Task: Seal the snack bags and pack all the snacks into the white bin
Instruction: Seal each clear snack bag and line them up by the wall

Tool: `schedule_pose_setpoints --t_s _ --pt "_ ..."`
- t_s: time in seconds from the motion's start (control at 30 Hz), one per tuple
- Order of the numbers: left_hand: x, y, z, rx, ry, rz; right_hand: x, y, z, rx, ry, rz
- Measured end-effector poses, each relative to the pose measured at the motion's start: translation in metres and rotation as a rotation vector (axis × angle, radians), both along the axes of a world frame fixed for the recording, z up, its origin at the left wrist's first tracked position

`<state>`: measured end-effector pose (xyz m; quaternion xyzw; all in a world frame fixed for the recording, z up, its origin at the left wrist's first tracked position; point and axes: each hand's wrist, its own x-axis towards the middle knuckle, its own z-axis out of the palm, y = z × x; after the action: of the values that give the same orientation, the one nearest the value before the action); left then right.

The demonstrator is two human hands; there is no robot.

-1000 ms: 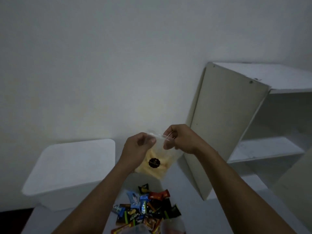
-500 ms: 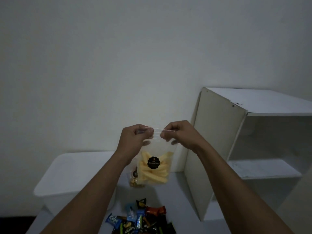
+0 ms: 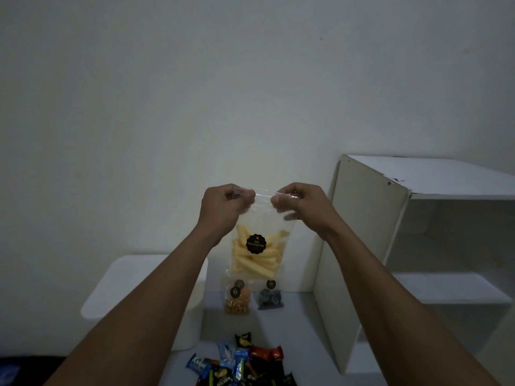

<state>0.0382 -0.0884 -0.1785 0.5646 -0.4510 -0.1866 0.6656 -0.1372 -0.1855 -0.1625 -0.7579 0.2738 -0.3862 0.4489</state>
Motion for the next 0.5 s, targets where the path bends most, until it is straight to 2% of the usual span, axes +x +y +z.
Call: schedule_pose_setpoints --t_s 0.1,0.33,0.5 --pt "0.004 0.002 0.008 -0.021 0.023 0.024 -0.003 0.0 0.0 0.091 -0.076 0.025" --pt "0.009 0.006 0.015 0.018 0.224 -0.139 -0.005 0.001 0.011 -0.004 -0.115 -0.058" --pt "0.014 0.006 0.019 -0.024 0.205 -0.087 -0.011 0.004 0.014 0.062 -0.099 -0.032"
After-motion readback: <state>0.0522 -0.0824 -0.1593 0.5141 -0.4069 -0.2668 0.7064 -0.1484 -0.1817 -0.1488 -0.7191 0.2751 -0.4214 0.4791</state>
